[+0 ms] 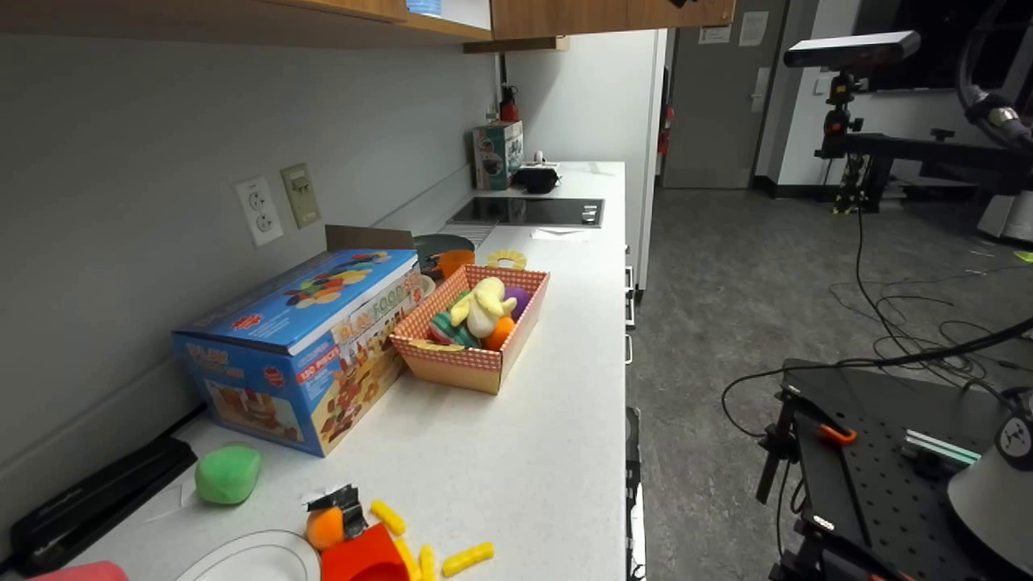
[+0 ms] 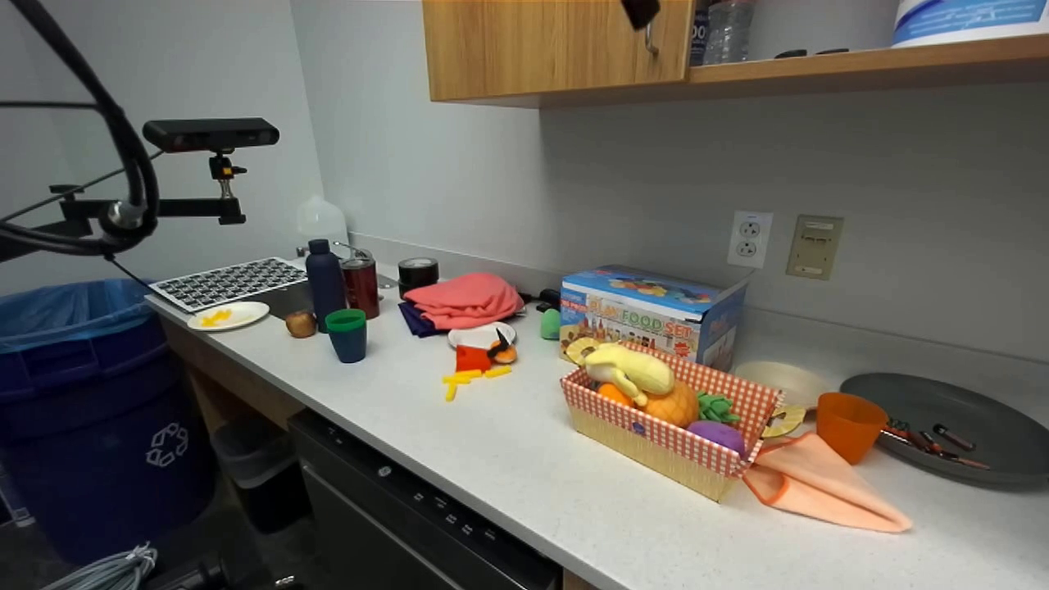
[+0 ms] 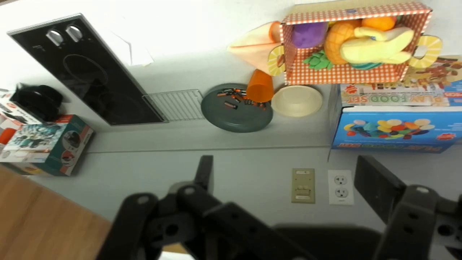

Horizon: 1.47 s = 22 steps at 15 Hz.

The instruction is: Open the cabinet door and put some of the fruits plush toy inside and close it

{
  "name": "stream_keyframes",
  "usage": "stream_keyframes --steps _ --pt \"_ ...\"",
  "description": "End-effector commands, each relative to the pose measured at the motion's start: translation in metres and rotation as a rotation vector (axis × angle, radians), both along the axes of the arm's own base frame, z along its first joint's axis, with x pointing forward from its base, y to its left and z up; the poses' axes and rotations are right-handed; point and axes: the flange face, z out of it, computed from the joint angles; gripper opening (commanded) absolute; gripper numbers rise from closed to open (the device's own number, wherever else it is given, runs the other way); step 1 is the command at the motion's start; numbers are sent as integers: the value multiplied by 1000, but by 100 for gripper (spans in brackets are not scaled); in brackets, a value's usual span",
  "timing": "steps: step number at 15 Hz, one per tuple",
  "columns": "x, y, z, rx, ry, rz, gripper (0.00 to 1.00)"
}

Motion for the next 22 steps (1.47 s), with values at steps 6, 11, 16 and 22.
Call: stream_keyframes --steps 6,11,16,22 --pt "130 62 -99 142 62 182 100" --pt "179 86 -180 317 136 119 100" --pt "185 93 -218 354 208 38 100" --pt "195 92 -222 358 211 15 100"
